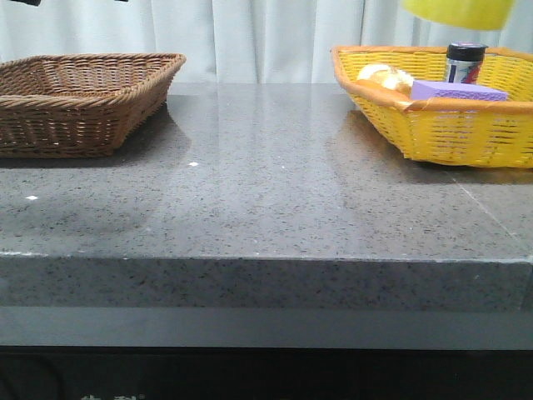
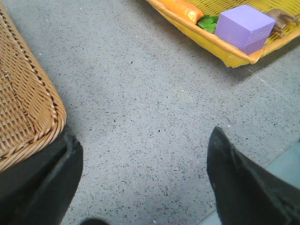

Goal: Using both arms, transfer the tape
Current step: 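Lift the tape roll and carry it with the right gripper toward the table center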

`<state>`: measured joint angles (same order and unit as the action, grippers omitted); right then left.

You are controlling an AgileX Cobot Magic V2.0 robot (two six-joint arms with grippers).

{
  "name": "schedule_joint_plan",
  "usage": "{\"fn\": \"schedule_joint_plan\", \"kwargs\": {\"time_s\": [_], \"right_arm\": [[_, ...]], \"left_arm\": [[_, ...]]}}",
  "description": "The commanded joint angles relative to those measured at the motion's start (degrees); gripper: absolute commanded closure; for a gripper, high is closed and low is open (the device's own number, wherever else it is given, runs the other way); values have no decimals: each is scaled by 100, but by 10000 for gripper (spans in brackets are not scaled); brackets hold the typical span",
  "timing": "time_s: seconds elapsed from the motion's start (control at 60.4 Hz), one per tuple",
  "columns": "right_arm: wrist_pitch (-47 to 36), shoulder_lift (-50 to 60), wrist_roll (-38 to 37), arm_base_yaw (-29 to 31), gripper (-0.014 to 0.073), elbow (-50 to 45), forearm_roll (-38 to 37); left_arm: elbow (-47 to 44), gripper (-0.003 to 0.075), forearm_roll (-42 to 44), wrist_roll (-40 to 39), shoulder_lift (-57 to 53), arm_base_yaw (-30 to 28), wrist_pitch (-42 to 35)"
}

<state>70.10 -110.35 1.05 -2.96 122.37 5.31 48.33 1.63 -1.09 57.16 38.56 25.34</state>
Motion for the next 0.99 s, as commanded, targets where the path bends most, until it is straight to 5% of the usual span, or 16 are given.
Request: {"fn": "schedule_joint_plan", "kwargs": {"time_s": [0.0,0.497,0.977], "right_arm": [[-339,463,128,-382,442,208,138],[-122,84,500,-2359,442,198,-55],[-88,-865,500,-2766,442,198,-531]], "left_arm": [[211,176,-37,6,-45,59,-392],[211,176,-37,6,157,59,-411],[211,176,-37,6,156,59,-411]]}}
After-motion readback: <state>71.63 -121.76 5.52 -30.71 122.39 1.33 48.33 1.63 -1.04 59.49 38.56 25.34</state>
